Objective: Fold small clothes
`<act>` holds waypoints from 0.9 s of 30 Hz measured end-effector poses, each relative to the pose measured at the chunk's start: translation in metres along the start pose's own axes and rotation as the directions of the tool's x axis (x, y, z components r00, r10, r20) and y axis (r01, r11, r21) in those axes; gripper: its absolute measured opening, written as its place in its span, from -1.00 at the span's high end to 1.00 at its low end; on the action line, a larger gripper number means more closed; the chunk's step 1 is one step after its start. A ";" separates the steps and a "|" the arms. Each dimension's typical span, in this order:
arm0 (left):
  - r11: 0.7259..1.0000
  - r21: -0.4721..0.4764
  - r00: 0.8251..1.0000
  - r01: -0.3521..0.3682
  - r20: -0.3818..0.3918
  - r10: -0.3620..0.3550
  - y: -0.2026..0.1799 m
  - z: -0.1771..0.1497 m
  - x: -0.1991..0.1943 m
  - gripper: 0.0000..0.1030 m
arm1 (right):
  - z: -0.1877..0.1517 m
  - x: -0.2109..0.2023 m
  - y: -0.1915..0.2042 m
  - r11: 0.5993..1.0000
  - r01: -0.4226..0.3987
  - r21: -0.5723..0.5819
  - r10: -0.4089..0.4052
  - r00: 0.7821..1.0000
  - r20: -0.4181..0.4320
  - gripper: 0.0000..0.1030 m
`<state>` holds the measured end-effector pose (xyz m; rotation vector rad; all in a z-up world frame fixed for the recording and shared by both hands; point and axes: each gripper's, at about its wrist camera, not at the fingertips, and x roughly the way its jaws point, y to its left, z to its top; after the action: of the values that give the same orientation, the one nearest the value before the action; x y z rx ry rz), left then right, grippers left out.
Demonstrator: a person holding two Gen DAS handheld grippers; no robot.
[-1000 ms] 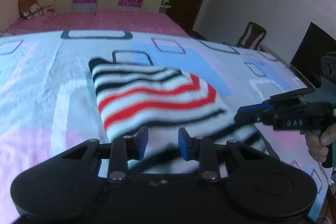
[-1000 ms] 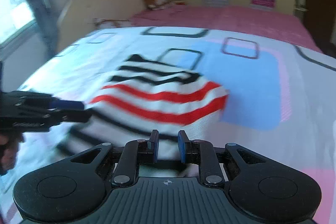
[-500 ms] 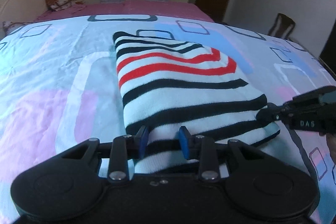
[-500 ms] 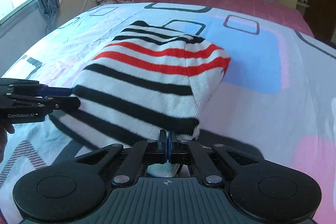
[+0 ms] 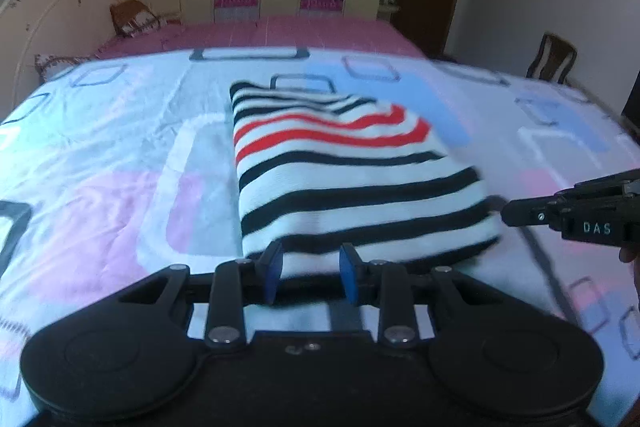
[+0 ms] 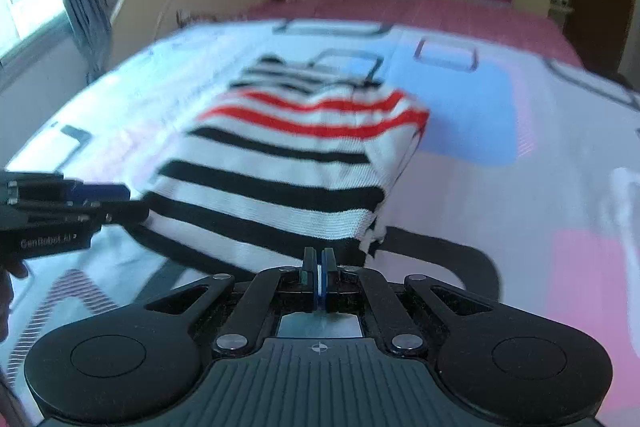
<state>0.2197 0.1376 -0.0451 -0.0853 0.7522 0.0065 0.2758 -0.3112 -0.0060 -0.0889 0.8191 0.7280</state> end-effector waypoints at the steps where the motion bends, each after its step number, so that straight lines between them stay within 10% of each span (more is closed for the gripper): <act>1: 1.000 -0.011 1.000 0.006 0.011 -0.006 -0.003 -0.003 -0.010 0.26 | -0.002 -0.013 0.001 1.000 0.004 0.008 -0.004 1.000 0.019 1.00; 3: 1.000 -0.022 0.999 0.007 0.035 -0.006 -0.014 -0.007 -0.028 -0.02 | -0.010 -0.038 -0.001 0.999 0.030 0.044 -0.032 0.999 0.044 0.95; 5: 0.999 -0.023 0.995 -0.039 0.093 0.041 -0.027 -0.013 -0.049 -1.00 | -0.018 -0.059 -0.004 0.994 0.058 0.087 -0.065 0.995 0.076 -0.26; 6: 0.998 -0.027 0.990 -0.062 0.123 0.064 -0.032 -0.015 -0.056 -0.98 | -0.023 -0.070 -0.004 0.991 0.081 0.105 -0.092 0.991 0.101 -0.98; 27: 0.996 -0.052 0.981 -0.078 0.177 0.086 -0.093 -0.056 -0.167 -1.00 | -0.093 -0.207 0.041 0.970 0.218 0.110 -0.236 0.953 0.190 -0.99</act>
<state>0.0633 0.0446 0.0353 -0.0953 0.5757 0.1086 0.0961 -0.4273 0.0807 -0.0285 0.6329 0.4738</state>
